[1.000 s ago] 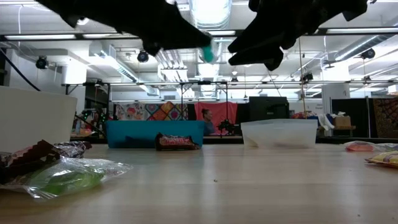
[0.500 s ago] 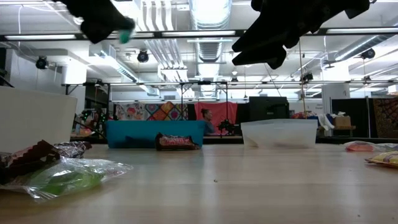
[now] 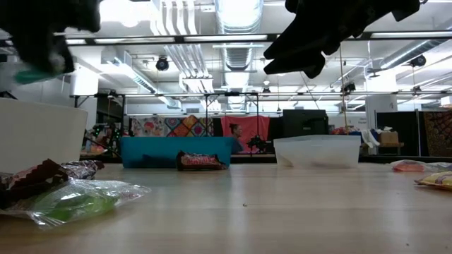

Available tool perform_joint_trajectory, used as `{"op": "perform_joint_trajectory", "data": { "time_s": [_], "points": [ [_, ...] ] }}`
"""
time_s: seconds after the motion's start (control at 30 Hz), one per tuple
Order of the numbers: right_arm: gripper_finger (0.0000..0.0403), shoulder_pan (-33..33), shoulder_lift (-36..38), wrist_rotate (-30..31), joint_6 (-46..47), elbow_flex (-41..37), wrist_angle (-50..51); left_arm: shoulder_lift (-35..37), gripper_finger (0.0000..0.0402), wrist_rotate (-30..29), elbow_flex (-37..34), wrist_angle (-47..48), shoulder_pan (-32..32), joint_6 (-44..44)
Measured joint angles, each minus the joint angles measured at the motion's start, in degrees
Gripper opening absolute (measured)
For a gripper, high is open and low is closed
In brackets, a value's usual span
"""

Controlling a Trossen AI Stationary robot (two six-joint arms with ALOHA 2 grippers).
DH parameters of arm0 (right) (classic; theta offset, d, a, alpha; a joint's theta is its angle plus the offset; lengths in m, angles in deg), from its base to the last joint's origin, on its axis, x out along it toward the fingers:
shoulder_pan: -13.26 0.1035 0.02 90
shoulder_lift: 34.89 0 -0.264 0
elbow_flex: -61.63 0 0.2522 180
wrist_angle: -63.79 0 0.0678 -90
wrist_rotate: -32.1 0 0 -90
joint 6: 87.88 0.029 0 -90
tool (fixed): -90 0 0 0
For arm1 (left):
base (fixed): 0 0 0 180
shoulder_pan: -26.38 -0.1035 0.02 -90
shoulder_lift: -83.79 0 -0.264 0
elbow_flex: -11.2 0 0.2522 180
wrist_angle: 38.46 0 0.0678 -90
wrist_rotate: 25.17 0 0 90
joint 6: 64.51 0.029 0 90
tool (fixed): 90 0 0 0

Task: Sort candy
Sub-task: Put the blue gummy into the white bin

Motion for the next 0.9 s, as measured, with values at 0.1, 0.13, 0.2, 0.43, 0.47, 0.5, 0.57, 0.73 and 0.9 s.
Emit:
{"op": "perform_joint_trajectory", "data": {
  "time_s": [0.1, 0.13, 0.2, 0.43, 0.47, 0.5, 0.57, 0.73, 0.9],
  "points": [
    [0.0201, 0.0, 0.0, 0.0, 0.0, 0.0, 0.25, -2.2, 0.0002, 4.52, 0.0, 2.72, 0.54, -1.44],
    [0.0201, 0.0, 0.0, 0.0, 0.0, 0.0, 0.43, -2.9, 0.0002, 5.17, 0.0, 3.47, 0.75, -1.54],
    [0.0201, 0.0, 0.0, 0.0, 0.14, 0.0, 1.11, -4.24, 0.0002, 6.11, 0.0, 5.14, 0.99, -1.81],
    [0.0201, 0.0, -0.04, 0.02, 0.15, 0.0, 1.55, -8.95, 0.0002, 8.88, 0.0, 6.04, 1.07, -2.42],
    [0.0201, 0.0, -0.04, 0.0, 0.13, 0.0, 1.57, -9.39, 0.0002, 8.89, 0.0, 6.04, 1.07, -2.42],
    [0.0201, 0.0, -0.04, 0.01, 0.11, 0.0, 1.62, -9.75, 0.0002, 8.89, 0.0, 6.04, 1.07, -2.5],
    [0.0201, 0.0, -0.04, 0.02, 0.17, 0.0, 2.29, -10.3, 0.0006, 8.88, 0.0, 6.04, 1.05, -3.04],
    [0.0201, 0.0, -0.04, 0.02, 0.5, 0.0, 3.56, -10.47, 0.0045, 8.88, 0.0, 6.04, 1.05, -4.35],
    [0.0201, 0.0, -0.04, 0.01, 0.72, 0.0, 4.04, -10.41, 0.0097, 8.88, 0.0, 6.64, 1.05, -5.47]
  ]
}}
